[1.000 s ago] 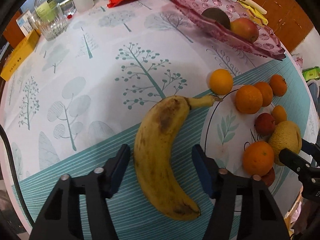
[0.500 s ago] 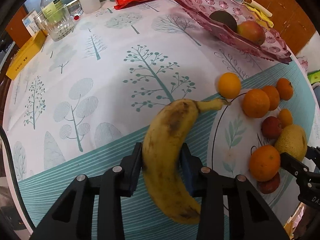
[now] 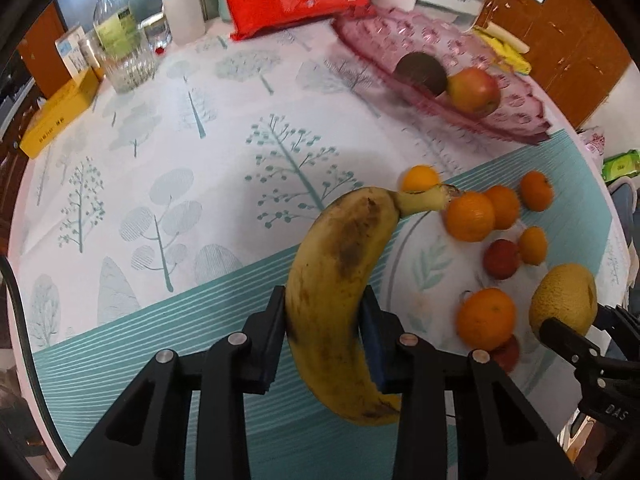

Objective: Organize fruits
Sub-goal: 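Grasp the banana with the left tool while the right tool grasps the pear, then carry the banana and pear over the pink bowl with both tools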

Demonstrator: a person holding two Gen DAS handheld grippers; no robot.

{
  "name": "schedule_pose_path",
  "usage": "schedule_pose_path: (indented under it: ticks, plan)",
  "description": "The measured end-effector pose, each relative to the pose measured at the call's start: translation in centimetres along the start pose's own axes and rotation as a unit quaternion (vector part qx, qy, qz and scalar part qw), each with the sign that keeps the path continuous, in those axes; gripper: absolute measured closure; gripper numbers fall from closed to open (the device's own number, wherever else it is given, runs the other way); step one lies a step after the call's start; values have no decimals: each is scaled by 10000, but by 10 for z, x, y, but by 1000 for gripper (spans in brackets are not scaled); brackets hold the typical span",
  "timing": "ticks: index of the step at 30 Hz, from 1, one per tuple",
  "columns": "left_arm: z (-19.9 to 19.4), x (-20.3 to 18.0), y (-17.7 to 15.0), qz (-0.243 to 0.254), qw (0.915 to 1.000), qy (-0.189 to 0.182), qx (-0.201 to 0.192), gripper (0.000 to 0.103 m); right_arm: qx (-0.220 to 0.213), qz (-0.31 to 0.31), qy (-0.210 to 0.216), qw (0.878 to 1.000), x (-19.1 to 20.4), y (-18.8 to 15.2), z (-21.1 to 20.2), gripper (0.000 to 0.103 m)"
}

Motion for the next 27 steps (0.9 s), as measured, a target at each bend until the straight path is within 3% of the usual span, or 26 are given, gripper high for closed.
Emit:
schedule_pose_path:
  ticks: [15,22,27]
  plan:
    - [-87,-59,5,393,9977,-416,-371,70,-655,-91,229,9976,-1,12,-96,28]
    - [-118,-82,15,482,9958,-591,-497,70,-1022,-220,170,9944,-2,31,-144,28]
    - [-138,-90,36,516,9948,-509,-714,70,-1276,-292,161,9913,-5,54,-175,28]
Point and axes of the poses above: each gripper's, at about its wrist camera, not at the fingertips, and z roughly the way its jaws point, x to its left, y to its top, the point moved 3 cm from there along z, roughly the way its jaws point
